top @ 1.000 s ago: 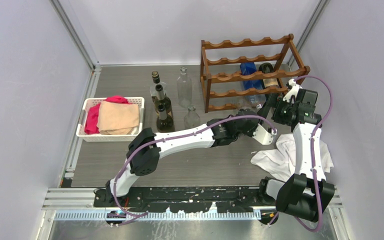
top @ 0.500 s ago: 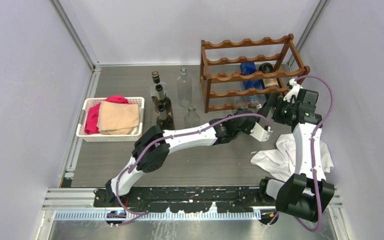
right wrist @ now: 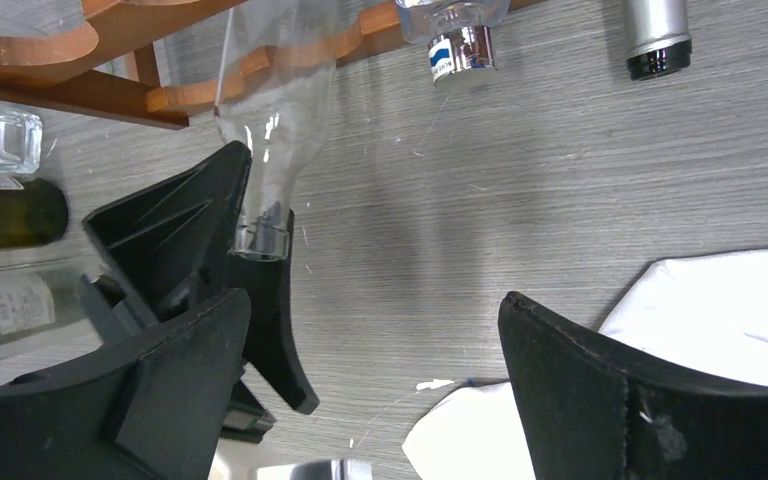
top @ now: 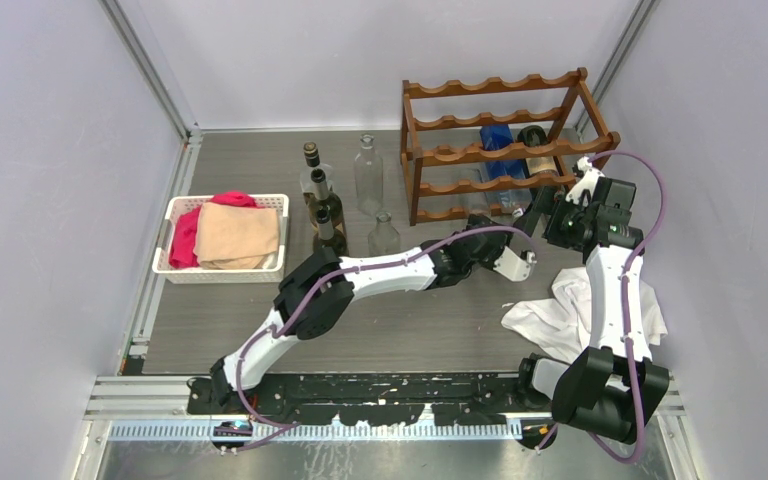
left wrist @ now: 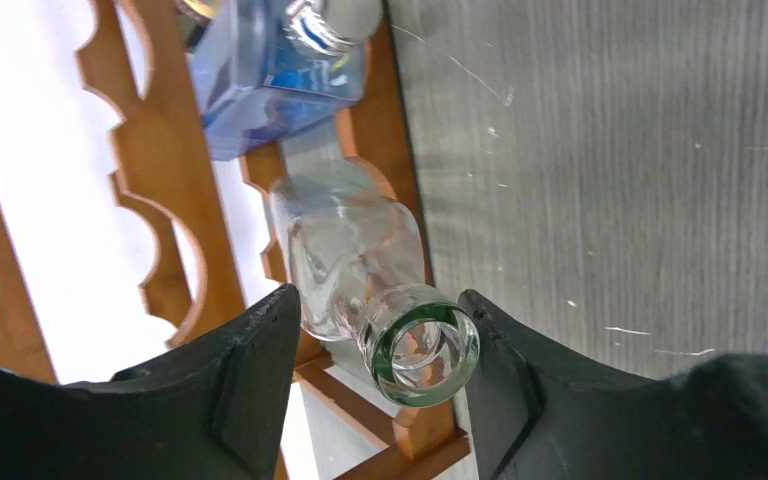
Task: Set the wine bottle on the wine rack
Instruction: Place the wine bottle in the wine rack.
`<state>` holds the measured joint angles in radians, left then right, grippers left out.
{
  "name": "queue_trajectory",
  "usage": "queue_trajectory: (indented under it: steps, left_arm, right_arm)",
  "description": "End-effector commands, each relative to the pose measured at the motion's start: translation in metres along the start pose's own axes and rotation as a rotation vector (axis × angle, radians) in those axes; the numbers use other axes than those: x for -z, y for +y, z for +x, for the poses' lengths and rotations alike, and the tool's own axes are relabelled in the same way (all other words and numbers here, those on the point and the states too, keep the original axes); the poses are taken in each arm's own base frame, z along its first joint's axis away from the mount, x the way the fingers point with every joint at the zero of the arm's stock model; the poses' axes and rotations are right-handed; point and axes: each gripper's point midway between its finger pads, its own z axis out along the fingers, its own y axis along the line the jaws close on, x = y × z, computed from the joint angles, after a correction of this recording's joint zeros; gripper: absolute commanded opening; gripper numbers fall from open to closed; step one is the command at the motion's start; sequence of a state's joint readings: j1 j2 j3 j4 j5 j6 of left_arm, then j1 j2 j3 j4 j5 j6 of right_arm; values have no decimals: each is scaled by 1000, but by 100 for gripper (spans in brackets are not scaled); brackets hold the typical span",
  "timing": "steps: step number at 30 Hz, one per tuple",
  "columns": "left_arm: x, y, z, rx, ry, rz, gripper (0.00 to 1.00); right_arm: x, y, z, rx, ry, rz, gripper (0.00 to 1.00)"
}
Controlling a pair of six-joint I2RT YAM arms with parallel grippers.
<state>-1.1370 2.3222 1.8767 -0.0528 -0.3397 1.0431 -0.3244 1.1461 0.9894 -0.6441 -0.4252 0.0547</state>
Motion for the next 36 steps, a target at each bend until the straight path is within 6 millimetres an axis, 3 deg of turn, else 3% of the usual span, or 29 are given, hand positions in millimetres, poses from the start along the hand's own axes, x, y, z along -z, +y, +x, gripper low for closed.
queue_trajectory:
  steps: [1, 13, 20, 28, 36]
  left_arm:
    - [0, 9, -5, 48, -27, -33, 61]
    - [3, -3, 1, 89, 2, 30, 91]
    - [21, -3, -5, 151, -25, 82, 97]
    - [74, 18, -38, 256, -120, 91, 96]
    - [156, 24, -72, 389, -232, 175, 91]
  right_arm:
    - [4, 6, -17, 24, -49, -22, 100]
    - [5, 6, -17, 28, -48, -24, 100]
    - [5, 8, -16, 34, -41, -35, 100]
    - [7, 12, -13, 58, -32, -60, 100]
    - [16, 15, -14, 143, -68, -69, 100]
